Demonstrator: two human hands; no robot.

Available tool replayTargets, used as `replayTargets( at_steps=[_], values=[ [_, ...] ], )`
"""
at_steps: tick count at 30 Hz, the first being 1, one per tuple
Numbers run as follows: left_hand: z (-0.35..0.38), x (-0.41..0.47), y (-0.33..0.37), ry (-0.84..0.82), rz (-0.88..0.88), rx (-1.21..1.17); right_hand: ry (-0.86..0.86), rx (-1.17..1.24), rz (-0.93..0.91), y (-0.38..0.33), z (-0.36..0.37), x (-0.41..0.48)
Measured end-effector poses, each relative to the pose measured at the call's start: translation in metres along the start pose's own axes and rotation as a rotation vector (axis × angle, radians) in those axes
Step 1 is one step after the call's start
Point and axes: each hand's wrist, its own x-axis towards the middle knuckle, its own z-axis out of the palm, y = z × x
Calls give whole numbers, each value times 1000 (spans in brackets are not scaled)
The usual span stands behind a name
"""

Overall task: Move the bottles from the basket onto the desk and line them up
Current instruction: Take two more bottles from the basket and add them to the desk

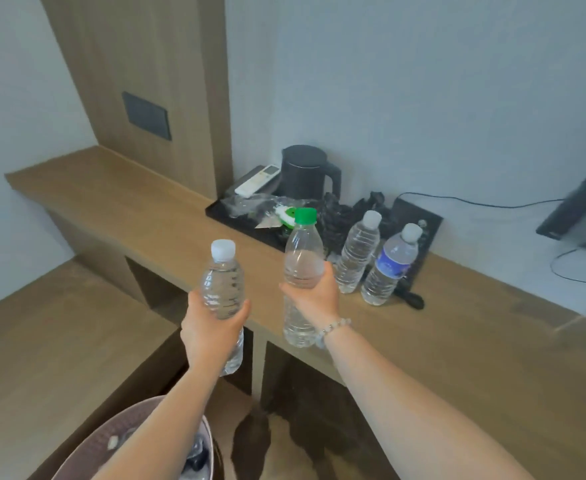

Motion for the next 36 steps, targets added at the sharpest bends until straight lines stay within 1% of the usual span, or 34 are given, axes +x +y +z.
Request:
replayTargets(
  at_steps=[4, 7, 9, 12, 14, 17, 24, 29, 33, 36],
  values=[
    [49, -16, 29, -32, 42, -41, 3, -16, -10, 13, -57, 10],
    [86, -27, 49, -68, 106, -57, 2, -63, -14, 24, -94, 17],
    [110, -30, 57, -90, 133, -25, 7, -66, -16, 33, -115, 21],
    [143, -34, 68, -68, 177, 35, 3, -76, -42, 46, -144, 27],
    [161, -38, 77, -60, 174, 53, 7, -110, -63, 54, -160, 35],
    [185, -39, 83, -36, 231, 119, 45, -177, -93, 64, -179, 49],
    [213, -50, 95, -69, 196, 175, 192, -246, -61, 77, -218, 65],
    [224, -45, 93, -123, 160, 197, 271, -284, 37, 86, -229, 75],
    [230, -42, 92, -128, 171, 200, 268, -309, 128, 86, -237, 81],
    [234, -40, 89, -138, 166, 199, 258, -313, 159, 86, -240, 86]
  ],
)
